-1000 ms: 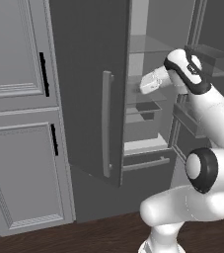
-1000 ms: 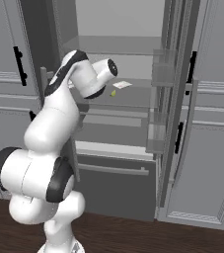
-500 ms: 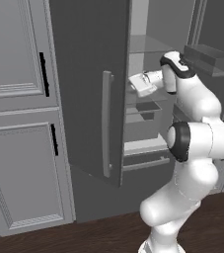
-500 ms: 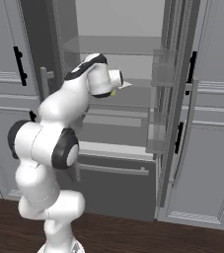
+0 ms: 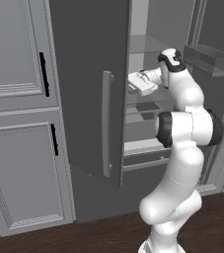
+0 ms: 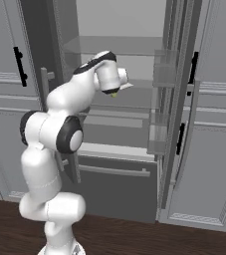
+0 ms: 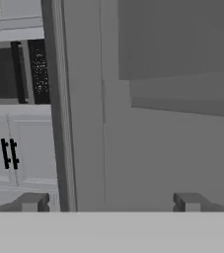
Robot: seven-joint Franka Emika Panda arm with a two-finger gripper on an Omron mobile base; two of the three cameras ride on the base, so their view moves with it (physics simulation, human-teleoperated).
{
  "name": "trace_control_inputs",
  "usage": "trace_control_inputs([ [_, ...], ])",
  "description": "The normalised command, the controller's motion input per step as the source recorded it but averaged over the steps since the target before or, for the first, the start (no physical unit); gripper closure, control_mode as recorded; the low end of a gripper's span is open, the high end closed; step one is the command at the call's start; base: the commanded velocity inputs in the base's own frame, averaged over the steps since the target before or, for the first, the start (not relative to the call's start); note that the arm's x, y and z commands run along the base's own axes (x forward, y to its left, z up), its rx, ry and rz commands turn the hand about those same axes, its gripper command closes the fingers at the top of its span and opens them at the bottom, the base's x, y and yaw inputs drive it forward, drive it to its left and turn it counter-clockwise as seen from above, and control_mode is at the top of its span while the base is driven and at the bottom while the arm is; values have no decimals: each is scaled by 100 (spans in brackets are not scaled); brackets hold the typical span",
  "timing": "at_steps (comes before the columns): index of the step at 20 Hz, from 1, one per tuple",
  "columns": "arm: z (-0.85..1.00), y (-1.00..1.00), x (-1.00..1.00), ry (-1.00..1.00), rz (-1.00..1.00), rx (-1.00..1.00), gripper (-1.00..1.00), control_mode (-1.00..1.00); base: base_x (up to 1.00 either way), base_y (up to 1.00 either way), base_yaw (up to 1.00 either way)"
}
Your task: Grab a lemon wedge from the fridge and one ice cube from the ice bowl, and put them in the glass of lemonade.
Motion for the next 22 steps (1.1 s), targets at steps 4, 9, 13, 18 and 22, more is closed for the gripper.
trace_control_inputs([
  [4, 0, 47, -3, 0, 0, 0, -100, -100, 0, 0, 0],
  [9, 1, 59, -45, 0, 0, 0, -100, -100, 0, 0, 0],
  [13, 15, 52, -77, -4, 0, 0, -100, -100, 0, 0, 0],
  [18, 29, 47, -88, -11, 0, 0, -100, -100, 0, 0, 0],
  [22, 41, 56, -95, -13, 0, 0, -100, -100, 0, 0, 0],
])
